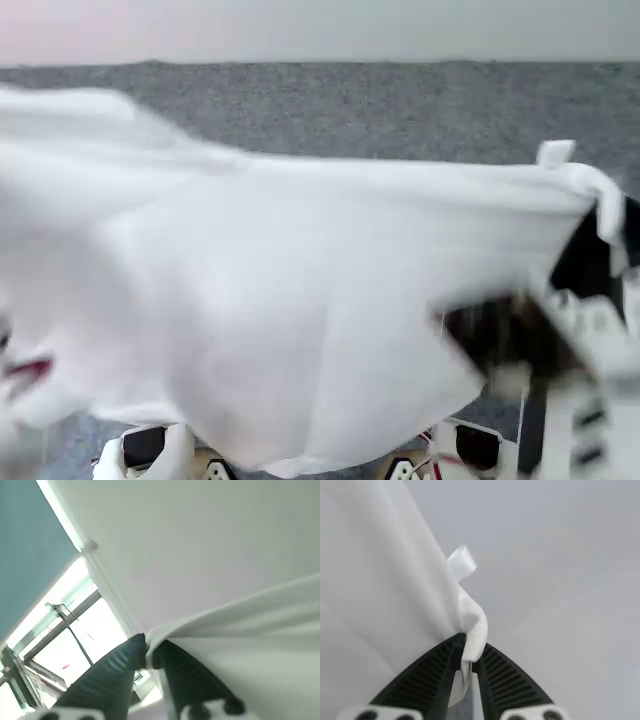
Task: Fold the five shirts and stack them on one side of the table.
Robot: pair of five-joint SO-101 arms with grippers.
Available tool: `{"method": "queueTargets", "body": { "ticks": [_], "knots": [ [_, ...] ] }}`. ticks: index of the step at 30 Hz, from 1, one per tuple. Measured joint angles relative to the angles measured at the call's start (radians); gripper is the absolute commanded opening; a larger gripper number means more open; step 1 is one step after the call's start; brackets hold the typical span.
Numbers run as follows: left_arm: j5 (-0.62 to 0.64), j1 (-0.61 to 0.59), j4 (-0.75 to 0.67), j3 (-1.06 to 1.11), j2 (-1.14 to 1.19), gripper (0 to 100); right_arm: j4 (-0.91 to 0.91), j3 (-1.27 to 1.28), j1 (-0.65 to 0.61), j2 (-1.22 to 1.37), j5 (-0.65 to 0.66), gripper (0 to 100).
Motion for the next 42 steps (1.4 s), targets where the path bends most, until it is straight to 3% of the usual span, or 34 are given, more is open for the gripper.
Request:
{"method": "queueTargets", "body": {
  "ticks": [4,8,14,18,23,29,38,42],
  "knots": [
    [-0.074,0.044,0.066,0.247,0.003,1,-0.002,0.255,-0.078,0.072,0.000,0.9],
    [-0.118,0.080,0.009,0.571,0.017,1,-0.124,0.548,-0.149,0.172,0.000,0.9],
    [-0.130,0.104,-0.442,1.105,0.029,1,-0.597,0.913,-0.157,0.296,0.000,0.9],
    [-0.209,0.110,-0.741,1.307,0.127,1,-0.878,0.971,-0.157,0.413,0.000,0.9],
    [-0.244,0.112,-0.891,1.295,0.296,1,-1.106,0.964,-0.158,0.569,0.000,0.9],
    [-0.247,0.118,-0.918,1.103,0.532,1,-1.267,0.809,-0.170,0.778,0.103,0.9],
    [-0.253,0.133,-0.918,0.718,0.835,1,-1.323,0.509,-0.175,1.059,0.161,0.9],
    [-0.342,0.149,-0.847,0.631,0.862,1,-1.323,0.468,-0.175,1.089,0.161,0.9]
  ]
}}
